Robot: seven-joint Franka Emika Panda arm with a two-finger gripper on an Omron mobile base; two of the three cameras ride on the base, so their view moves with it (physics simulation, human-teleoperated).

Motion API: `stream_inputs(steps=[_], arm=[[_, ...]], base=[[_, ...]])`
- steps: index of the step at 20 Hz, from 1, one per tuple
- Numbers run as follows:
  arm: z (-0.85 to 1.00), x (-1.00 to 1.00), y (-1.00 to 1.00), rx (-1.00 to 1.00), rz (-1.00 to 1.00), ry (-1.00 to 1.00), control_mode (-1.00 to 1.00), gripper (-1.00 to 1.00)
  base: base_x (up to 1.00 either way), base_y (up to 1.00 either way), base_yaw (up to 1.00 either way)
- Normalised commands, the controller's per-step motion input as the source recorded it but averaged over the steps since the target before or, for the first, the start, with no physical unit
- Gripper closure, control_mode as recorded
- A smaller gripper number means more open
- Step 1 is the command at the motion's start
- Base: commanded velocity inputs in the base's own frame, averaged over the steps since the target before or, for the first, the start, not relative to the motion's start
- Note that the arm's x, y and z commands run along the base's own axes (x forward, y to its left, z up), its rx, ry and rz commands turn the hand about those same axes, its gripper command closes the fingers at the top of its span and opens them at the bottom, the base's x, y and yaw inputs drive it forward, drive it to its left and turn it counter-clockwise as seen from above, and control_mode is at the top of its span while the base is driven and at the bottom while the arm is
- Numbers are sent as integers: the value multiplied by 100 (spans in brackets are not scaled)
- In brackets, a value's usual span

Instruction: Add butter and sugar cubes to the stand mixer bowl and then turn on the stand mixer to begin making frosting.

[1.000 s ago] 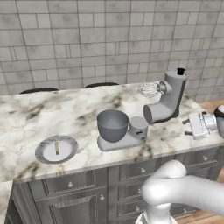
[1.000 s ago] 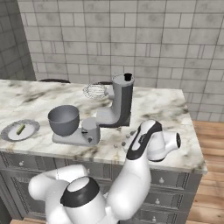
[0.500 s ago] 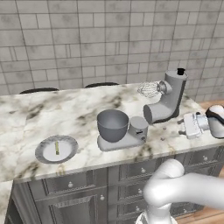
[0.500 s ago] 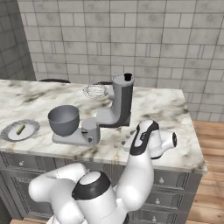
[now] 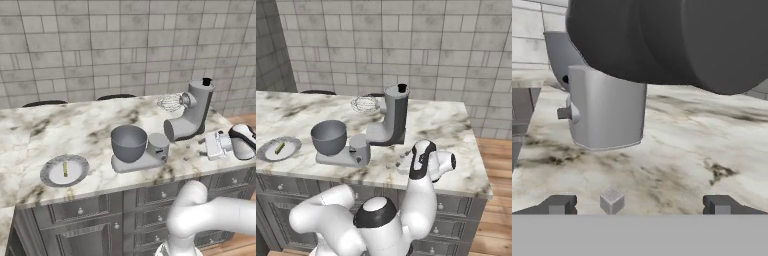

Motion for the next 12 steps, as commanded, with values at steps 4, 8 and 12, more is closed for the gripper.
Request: stream_inputs(steps=[4,8,12], arm=[[-17,29,0,0,0,0,-100,-100],[-14,29,-2,0,0,0,-100,-100],[-17,22,-7,0,0,0,-100,-100]], base=[[0,0,0],[0,0,0],[0,0,0]])
